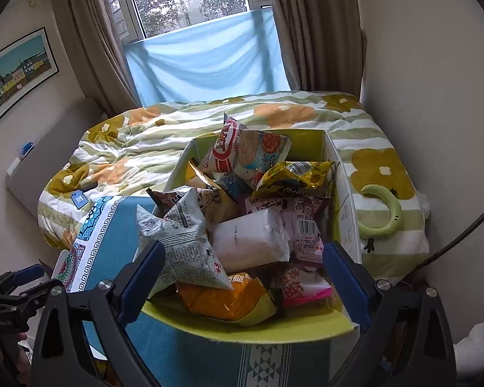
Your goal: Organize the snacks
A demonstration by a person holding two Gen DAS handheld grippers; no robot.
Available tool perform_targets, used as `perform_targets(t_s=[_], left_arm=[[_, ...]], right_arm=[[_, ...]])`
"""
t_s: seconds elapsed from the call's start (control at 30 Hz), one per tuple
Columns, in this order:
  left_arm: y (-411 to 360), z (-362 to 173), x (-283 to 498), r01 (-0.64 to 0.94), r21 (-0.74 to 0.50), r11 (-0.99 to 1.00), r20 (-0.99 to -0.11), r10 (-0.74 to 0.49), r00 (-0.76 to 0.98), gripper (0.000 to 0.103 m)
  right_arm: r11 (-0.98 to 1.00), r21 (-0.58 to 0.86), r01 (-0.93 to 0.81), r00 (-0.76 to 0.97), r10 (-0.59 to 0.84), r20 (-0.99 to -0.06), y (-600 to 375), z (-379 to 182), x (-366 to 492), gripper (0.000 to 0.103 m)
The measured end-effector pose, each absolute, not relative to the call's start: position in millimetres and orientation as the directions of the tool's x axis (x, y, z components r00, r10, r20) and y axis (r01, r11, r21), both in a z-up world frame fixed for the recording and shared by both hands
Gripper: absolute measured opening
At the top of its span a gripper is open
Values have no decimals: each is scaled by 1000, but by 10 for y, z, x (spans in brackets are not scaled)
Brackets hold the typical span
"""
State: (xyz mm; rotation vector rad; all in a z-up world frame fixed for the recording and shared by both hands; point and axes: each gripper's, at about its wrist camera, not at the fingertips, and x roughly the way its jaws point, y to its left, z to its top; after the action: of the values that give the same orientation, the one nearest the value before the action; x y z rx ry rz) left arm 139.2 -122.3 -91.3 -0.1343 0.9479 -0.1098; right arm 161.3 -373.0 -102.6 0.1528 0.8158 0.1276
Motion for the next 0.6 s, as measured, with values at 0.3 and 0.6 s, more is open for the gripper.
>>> perform_targets(t_s=[0.3, 0.6], left_arm=[[-782, -208, 768, 80, -28, 996, -657, -79, 749, 103], [-550, 107, 201, 79, 3, 997, -530, -66, 846, 103]], right_arm=[[994, 102, -31, 771, 89, -630, -3146, -483, 903, 97], [999, -8, 39, 825, -36, -564, -2626, -164, 185, 102]])
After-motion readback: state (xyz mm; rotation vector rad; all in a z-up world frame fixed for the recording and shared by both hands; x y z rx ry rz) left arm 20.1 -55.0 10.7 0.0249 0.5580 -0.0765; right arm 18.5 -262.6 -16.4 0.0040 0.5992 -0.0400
